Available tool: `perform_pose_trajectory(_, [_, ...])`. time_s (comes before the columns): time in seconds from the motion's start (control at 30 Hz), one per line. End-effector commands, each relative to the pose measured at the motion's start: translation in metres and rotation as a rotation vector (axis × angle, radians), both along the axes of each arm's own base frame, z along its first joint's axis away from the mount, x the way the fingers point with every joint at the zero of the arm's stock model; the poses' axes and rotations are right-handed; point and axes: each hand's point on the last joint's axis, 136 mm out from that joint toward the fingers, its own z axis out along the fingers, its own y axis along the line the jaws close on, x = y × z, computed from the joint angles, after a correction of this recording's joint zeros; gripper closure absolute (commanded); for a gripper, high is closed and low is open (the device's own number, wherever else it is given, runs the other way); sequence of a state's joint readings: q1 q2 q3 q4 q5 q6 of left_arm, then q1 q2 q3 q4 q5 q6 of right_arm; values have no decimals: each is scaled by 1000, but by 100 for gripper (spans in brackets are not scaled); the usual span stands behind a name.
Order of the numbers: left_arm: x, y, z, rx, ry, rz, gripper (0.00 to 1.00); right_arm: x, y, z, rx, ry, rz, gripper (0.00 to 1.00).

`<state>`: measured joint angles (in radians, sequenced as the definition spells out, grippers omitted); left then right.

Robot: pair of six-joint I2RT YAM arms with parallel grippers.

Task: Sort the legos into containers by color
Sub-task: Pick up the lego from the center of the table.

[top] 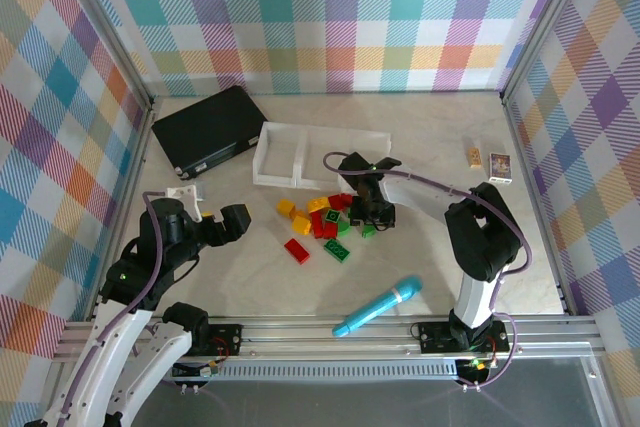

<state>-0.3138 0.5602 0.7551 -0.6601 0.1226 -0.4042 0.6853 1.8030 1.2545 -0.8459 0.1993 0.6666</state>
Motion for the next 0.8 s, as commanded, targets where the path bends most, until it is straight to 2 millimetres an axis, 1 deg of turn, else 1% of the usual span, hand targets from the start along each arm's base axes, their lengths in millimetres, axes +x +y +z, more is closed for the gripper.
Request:
perform_pose_trajectory(0.0, [-1,-3,-4,-10,13,-9,0,-8,1,2,3,10,62,37])
perform_pose_trajectory(0.2, [-1,-2,-5,-7,19,-5,0,-11,-1,-3,-14,29,130,33])
perform_pose_trajectory(0.37, [-1,-1,-4,-4,16,-2,0,-11,0,-3,-20,27,199,33])
perform_pose_trajectory(0.6, [-2,-2,-4,-7,19,-3,0,-6,12,-9,8,15,318,33])
perform_pose_trajectory(0.77, [-2,-1,-5,-4,22,-2,0,-4,13,-12,-3,15,349,34])
